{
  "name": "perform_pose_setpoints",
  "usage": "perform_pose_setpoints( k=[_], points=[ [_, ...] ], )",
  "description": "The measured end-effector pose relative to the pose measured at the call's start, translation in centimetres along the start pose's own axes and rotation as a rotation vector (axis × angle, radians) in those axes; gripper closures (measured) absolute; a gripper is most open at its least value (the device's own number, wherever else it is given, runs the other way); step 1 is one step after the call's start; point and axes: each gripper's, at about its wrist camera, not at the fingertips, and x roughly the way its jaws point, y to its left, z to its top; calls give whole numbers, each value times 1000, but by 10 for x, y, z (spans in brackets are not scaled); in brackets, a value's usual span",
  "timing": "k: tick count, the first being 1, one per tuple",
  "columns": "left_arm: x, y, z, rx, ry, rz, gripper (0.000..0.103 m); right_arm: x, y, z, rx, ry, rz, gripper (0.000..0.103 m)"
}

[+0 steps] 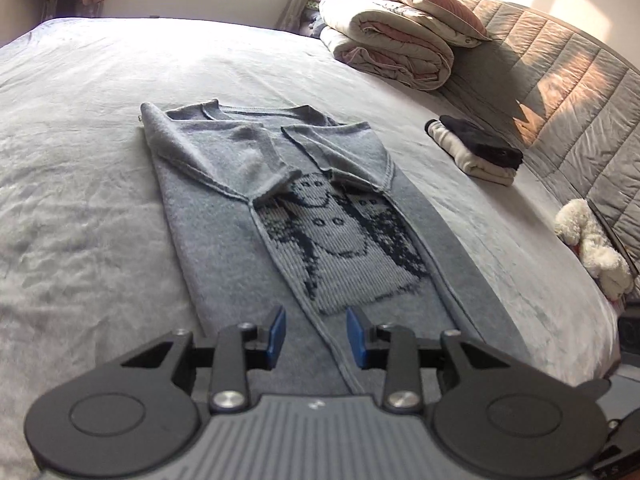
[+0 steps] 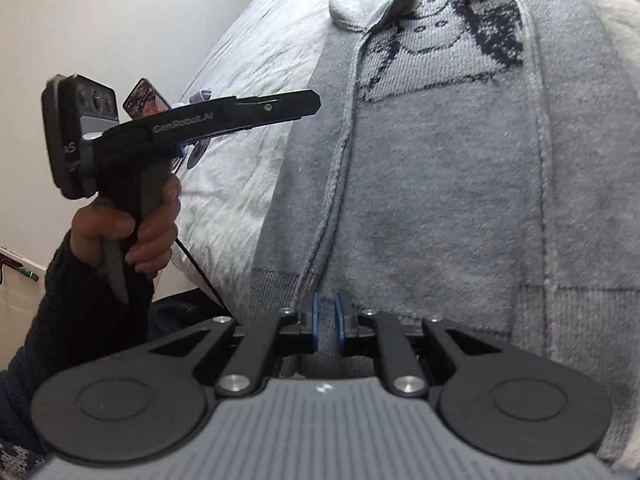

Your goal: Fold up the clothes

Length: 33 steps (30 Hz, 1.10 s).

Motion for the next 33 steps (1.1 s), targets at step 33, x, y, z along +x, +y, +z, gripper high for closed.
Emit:
perform_pose_setpoints(
  k=[33],
  points=[
    [70, 113, 104, -146, -232, 165, 71, 29, -87, 223, 75, -245, -51, 66]
  ],
)
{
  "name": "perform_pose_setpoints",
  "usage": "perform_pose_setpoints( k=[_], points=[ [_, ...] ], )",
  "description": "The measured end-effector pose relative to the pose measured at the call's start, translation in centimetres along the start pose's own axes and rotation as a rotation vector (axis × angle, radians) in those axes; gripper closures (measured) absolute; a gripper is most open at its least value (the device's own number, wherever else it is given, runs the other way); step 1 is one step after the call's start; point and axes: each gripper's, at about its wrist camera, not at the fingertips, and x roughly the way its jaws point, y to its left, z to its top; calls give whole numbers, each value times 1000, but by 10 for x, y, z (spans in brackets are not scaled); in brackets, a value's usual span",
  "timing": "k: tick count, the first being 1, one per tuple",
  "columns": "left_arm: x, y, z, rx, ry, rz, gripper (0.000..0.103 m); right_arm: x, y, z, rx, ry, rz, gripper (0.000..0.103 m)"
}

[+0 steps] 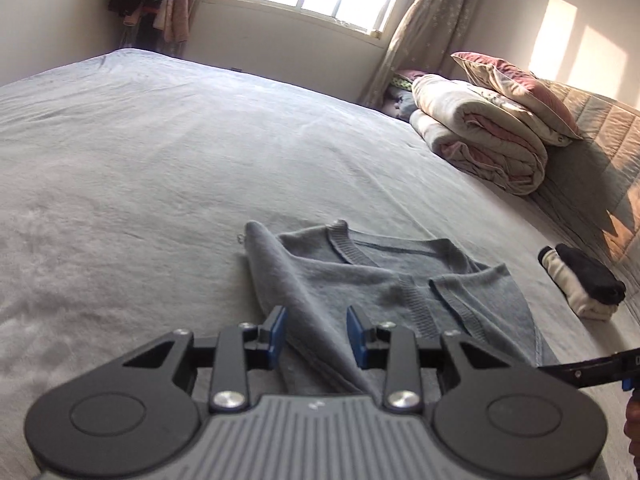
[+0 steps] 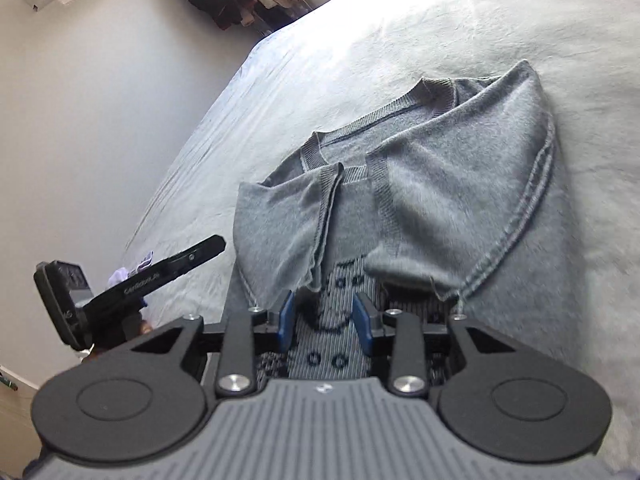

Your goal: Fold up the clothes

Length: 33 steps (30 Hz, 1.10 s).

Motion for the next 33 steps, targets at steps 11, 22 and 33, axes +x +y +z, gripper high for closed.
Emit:
perform_pose_setpoints(
  k=[11, 22, 33],
  points=[
    [35, 18, 14, -36, -18, 16, 83, 82, -5, 39, 39, -76, -8, 77],
    [56, 13, 21, 7, -20, 15, 87, 57, 13, 32, -106, -203, -50, 98],
    [59, 4, 21, 32, 25, 39, 87, 60, -3, 38, -57, -128, -118, 87]
  ],
)
